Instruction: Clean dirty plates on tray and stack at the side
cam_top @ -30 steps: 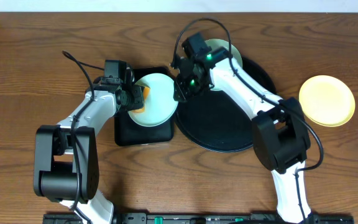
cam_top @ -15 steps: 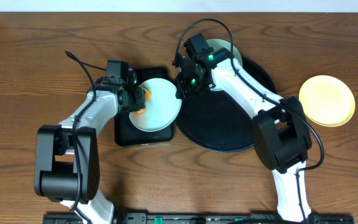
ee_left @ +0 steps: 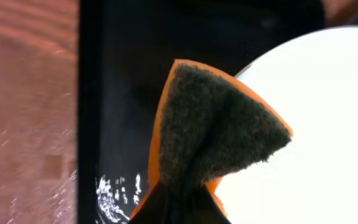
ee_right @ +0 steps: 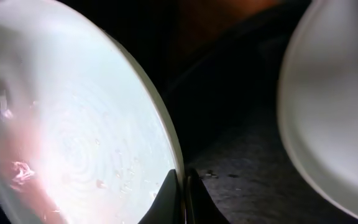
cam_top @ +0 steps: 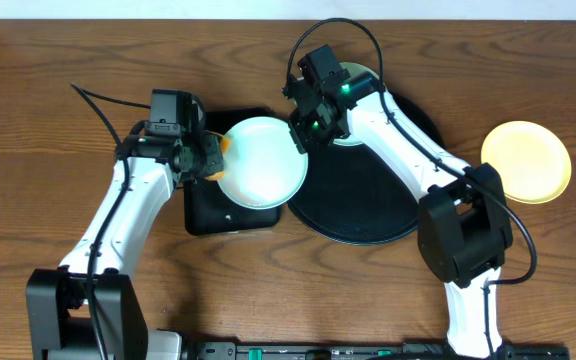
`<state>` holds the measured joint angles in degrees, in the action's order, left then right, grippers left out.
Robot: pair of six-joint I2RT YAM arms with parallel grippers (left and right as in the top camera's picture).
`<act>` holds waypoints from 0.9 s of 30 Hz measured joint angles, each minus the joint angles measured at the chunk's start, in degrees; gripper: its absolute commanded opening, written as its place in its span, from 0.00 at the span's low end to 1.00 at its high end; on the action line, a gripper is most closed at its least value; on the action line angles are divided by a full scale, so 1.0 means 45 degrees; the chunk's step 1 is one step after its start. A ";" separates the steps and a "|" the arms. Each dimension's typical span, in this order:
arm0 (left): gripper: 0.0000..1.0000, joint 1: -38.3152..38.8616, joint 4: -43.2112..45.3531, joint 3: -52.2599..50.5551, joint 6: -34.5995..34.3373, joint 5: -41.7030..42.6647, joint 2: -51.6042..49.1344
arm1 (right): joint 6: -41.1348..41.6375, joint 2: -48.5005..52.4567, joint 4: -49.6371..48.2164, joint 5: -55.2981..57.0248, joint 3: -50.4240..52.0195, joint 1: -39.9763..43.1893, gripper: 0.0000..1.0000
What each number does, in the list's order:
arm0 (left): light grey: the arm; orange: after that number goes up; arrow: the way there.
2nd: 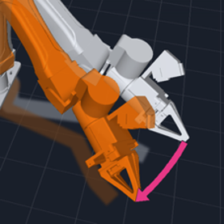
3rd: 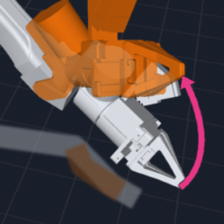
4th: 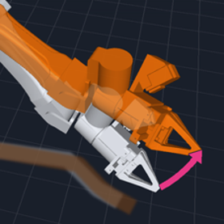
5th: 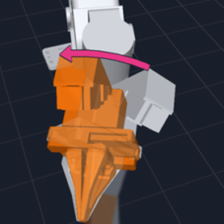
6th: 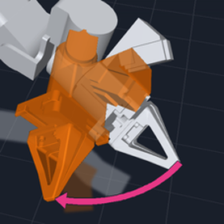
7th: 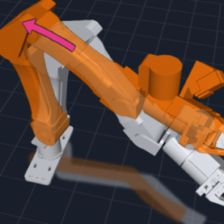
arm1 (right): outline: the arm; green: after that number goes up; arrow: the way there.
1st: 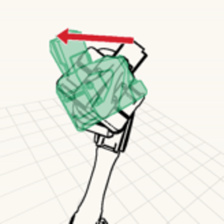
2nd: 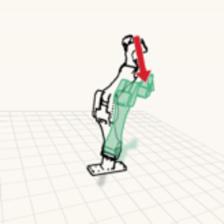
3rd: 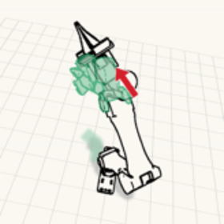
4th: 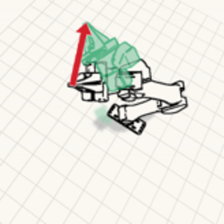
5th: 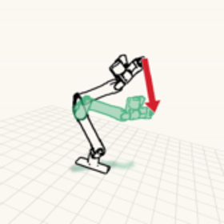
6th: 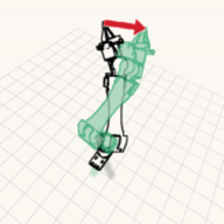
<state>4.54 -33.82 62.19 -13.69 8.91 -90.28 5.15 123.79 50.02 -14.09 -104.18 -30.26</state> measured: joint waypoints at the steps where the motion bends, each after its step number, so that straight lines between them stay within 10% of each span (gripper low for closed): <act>1: 0.07 0.0000 -0.0170 -0.0005 -0.0005 -0.0146 -0.0044 | -0.0049 -0.0063 0.0000 0.0262 0.0000 -0.0005 0.01; 16: 0.17 0.0000 -0.0704 -0.0442 -0.0733 -0.0928 -0.0136 | -0.0622 -0.0869 -0.0733 0.3113 -0.0257 -0.0869 0.01; 23: 0.59 0.0000 -0.0947 -0.0534 -0.0957 -0.0991 -0.0155 | -0.1030 -0.0869 -0.1443 0.5450 -0.0617 -0.1579 0.01; 27: 0.59 0.0000 -0.0865 -0.0534 -0.1005 -0.1020 -0.0155 | -0.1428 -0.0869 -0.2021 0.6834 -0.0709 -0.2132 0.01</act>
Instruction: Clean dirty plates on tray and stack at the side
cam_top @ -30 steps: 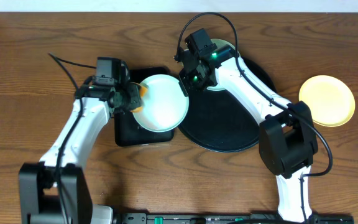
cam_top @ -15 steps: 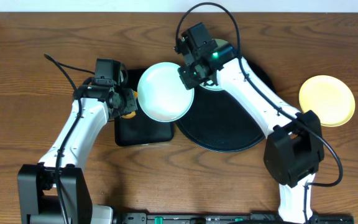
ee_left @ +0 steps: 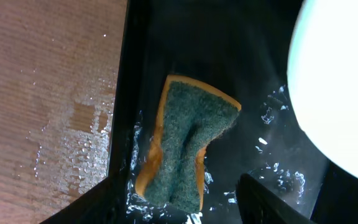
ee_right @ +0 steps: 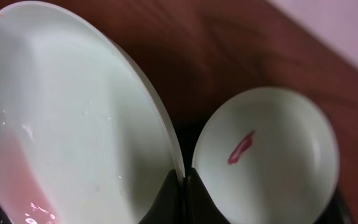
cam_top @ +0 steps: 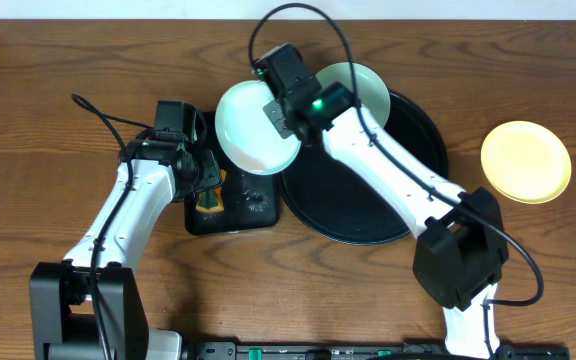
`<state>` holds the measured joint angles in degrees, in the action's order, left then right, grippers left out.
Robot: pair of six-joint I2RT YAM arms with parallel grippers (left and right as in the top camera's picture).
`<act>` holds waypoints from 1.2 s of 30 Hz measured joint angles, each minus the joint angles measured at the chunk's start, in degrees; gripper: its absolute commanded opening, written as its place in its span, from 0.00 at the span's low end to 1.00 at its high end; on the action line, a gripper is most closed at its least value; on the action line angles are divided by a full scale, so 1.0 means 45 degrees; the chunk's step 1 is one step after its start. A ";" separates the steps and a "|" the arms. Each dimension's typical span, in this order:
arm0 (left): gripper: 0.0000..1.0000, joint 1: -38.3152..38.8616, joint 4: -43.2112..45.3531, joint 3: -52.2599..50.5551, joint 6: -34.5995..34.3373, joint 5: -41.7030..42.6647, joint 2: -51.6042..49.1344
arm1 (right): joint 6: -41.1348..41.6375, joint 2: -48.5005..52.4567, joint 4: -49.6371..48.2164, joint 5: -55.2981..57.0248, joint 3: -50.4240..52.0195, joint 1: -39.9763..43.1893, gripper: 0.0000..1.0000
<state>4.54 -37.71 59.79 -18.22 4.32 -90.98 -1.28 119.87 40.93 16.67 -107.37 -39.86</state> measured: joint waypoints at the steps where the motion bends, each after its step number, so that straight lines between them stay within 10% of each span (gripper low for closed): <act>1: 0.60 0.0000 0.0010 0.0000 0.0000 0.0010 0.0000 | -0.0097 0.0000 -0.0063 0.0345 -0.0010 -0.0146 0.01; 14: 0.82 -0.1190 -0.1093 0.0291 -0.0010 0.0777 0.2720 | -0.0889 -0.0010 -0.0602 0.4075 -0.0058 -0.1608 0.01; 36: 0.84 -0.1321 -0.1336 0.0442 0.0005 0.0777 0.2939 | -0.2866 -0.0840 -0.1297 0.7975 -0.0112 -0.3507 0.01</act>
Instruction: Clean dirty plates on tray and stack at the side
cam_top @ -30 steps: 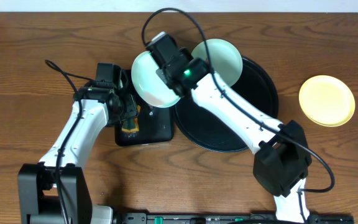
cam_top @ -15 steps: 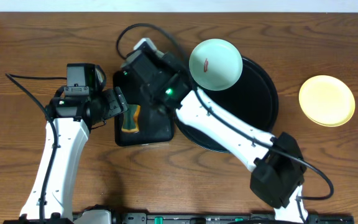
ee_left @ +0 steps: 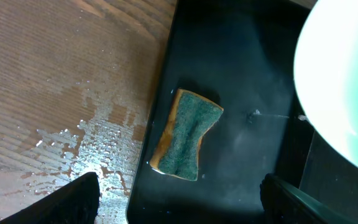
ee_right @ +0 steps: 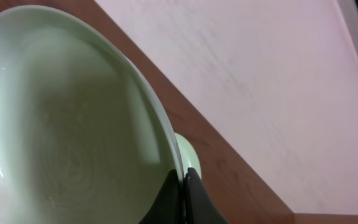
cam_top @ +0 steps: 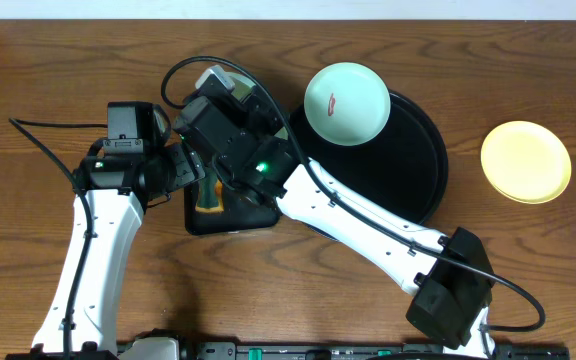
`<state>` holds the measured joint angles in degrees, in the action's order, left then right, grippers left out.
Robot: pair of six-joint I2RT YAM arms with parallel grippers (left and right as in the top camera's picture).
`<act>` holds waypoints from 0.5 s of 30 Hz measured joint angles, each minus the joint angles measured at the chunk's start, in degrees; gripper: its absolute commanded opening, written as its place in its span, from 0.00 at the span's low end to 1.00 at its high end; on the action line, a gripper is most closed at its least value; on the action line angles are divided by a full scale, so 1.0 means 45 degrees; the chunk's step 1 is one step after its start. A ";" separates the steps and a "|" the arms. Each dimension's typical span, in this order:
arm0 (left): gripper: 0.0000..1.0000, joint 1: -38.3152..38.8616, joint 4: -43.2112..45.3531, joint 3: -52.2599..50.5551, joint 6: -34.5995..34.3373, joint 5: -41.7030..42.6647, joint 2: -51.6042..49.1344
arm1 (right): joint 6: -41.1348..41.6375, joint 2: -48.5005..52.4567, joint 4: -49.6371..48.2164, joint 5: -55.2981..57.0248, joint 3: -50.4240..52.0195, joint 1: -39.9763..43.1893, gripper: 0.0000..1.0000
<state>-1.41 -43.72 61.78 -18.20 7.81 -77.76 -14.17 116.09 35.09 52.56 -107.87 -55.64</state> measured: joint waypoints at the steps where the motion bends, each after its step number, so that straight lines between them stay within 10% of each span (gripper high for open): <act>1: 0.83 0.0000 0.0000 0.0000 -0.0005 0.0000 0.0000 | -0.0049 0.0000 -0.0073 0.0078 -0.0005 0.0000 0.01; 15: 0.84 0.0000 0.0000 0.0000 -0.0005 0.0000 0.0000 | -0.0685 0.0000 -0.0427 0.0379 -0.0005 0.0000 0.01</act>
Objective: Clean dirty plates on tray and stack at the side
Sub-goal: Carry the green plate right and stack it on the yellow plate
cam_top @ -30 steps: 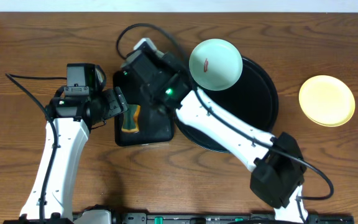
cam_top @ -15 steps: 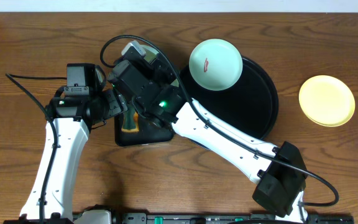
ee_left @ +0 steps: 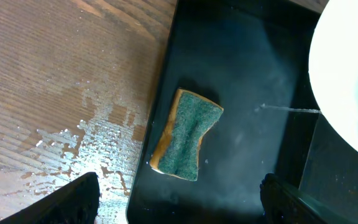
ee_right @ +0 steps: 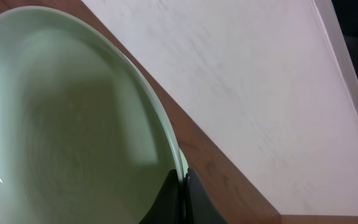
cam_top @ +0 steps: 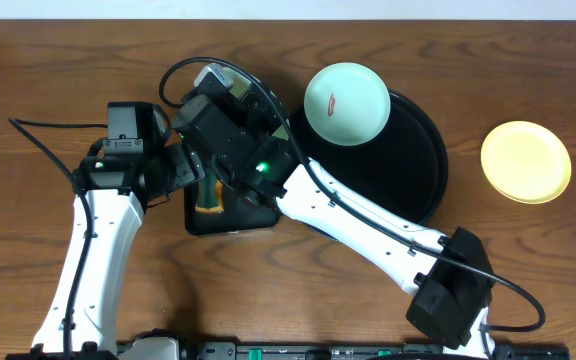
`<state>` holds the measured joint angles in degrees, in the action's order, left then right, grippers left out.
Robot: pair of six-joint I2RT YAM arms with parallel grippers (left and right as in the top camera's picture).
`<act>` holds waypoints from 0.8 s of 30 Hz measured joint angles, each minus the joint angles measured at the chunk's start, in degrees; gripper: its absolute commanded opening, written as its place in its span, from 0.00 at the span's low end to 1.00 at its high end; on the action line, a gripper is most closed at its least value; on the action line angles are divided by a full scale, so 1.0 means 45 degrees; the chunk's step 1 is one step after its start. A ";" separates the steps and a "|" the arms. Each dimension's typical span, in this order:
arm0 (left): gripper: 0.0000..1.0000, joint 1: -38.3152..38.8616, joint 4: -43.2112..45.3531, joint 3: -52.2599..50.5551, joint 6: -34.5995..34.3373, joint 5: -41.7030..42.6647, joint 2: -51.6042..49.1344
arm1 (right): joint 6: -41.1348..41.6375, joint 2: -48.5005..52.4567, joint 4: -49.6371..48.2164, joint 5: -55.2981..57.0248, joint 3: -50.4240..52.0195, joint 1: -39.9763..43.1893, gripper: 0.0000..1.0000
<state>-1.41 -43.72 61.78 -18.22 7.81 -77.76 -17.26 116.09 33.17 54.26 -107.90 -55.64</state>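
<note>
My right gripper [ee_right: 183, 180] is shut on the rim of a pale green plate [ee_right: 73, 124], held tilted on edge over the black square tray [cam_top: 253, 212]. In the left wrist view that plate [ee_left: 353, 74] shows at the right edge, dripping water. An orange sponge [ee_left: 187, 135] with a green scouring face lies loose in the square tray [ee_left: 247, 74]. My left gripper [ee_left: 178, 183] hangs open above it, holding nothing. A second green plate [cam_top: 346, 103] with a red smear rests on the round black tray [cam_top: 398, 190].
A yellow plate [cam_top: 526, 162] lies on the wooden table at the far right. Water is spilt on the wood [ee_left: 86, 143] left of the square tray. Cables loop above the right wrist [cam_top: 183, 75].
Almost nothing moved. In the left wrist view the held plate sits slightly further right, and the right wrist view has tipped a little more. Both grippers are as they were.
First my left gripper pressed the sponge against the plate that my right gripper held over the square tray. Then the sponge lay loose in the tray with the left gripper open. Later the right arm held the plate on edge further left, and the left arm had drawn back.
</note>
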 measured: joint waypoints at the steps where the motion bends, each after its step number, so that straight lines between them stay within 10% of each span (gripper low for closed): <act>1: 0.84 0.0000 0.0000 0.0000 0.0000 0.0000 0.0000 | -0.0019 0.0000 -0.0005 0.0005 0.0000 0.0000 0.01; 11: 0.84 0.0000 -0.0005 0.0000 0.0000 0.0000 0.0000 | 0.2108 0.0000 0.1637 -0.1496 -0.0034 0.0427 0.01; 24: 0.84 0.0000 -0.0005 0.0000 0.0000 0.0000 0.0000 | 0.7669 -0.2127 0.4362 -0.9753 -0.0058 0.6159 0.01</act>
<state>-1.41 -43.75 61.78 -18.22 7.81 -77.76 17.26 106.52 52.80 10.37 -108.16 -27.92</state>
